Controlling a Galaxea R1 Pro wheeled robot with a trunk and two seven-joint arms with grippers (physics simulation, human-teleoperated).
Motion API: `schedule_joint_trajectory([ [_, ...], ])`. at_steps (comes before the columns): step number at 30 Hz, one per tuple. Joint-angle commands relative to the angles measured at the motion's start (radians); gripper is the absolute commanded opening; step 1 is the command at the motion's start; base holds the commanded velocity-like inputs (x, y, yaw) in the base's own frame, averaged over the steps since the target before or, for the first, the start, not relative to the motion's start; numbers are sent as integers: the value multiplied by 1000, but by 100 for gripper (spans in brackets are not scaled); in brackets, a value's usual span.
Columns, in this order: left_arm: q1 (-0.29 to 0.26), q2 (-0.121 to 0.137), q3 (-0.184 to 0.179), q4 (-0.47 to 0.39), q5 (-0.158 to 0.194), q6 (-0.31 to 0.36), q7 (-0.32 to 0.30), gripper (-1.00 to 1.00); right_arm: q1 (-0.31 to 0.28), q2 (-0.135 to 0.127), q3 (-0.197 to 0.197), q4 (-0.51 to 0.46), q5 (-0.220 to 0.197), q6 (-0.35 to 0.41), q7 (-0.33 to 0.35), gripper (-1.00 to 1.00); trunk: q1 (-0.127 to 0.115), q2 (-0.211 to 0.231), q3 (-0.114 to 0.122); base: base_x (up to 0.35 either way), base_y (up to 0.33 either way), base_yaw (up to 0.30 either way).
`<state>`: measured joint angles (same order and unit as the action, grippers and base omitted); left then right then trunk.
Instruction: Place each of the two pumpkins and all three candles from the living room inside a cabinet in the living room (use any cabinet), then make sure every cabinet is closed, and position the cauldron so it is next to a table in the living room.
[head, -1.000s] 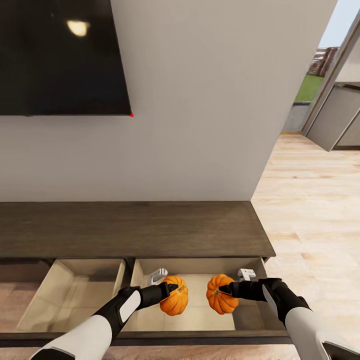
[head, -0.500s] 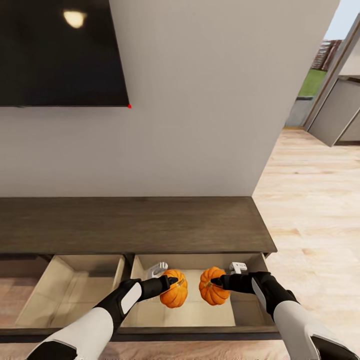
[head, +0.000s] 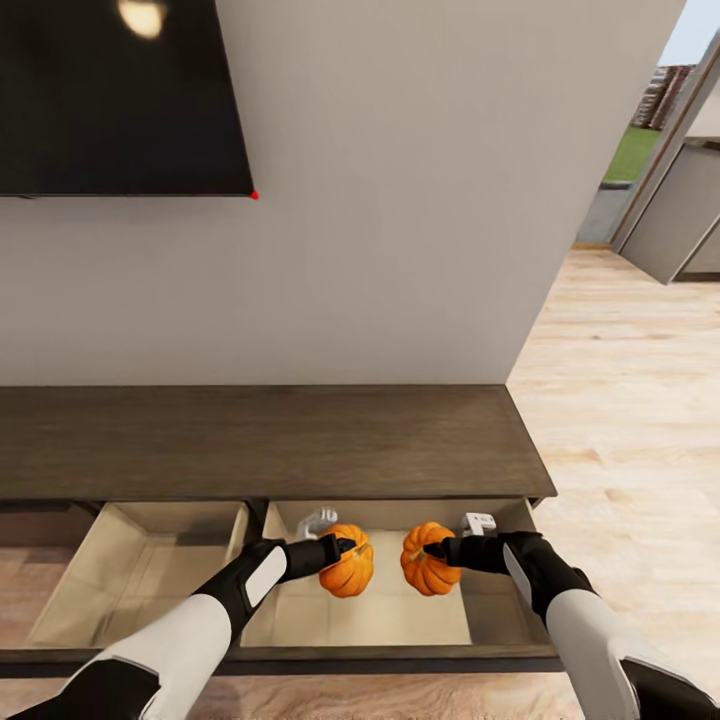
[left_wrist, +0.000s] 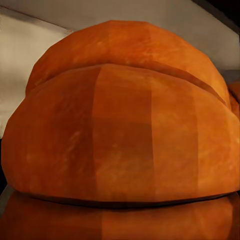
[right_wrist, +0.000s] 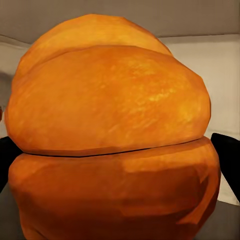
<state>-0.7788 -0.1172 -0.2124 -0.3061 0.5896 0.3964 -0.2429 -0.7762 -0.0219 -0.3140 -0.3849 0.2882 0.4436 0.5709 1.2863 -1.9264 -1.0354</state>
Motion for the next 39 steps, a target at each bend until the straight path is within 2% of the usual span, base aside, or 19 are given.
schedule_joint_trajectory([
  [1, -1, 0, -2, -1, 5, 13, -1, -100, -3, 1, -8, -2, 9, 5, 7, -100, 4, -8, -6, 0, 0, 0],
  [13, -2, 0, -3, 4, 2, 28, -1, -100, -9, 2, -8, -1, 13, 13, 5, -100, 50, -92, -62, 0, 0, 0],
  [21, -2, 1, -4, 4, 3, 28, -1, -100, -9, 3, -8, 1, 13, 16, -39, -100, 80, -148, -100, 0, 0, 0],
  [30, -2, 4, -4, 1, 4, 28, -7, -100, -11, 4, -8, 1, 15, 18, -42, -100, 80, -148, -115, 0, 0, 0],
  [35, -2, 4, -3, 1, 4, 31, -7, -100, -17, 4, -8, 2, 16, 18, -42, -100, 100, -183, -139, 0, 0, 0],
  [39, -2, 4, -3, -1, 3, 31, -9, -100, -19, 3, -8, 3, 16, 18, -42, -100, 100, -183, -145, 0, 0, 0],
])
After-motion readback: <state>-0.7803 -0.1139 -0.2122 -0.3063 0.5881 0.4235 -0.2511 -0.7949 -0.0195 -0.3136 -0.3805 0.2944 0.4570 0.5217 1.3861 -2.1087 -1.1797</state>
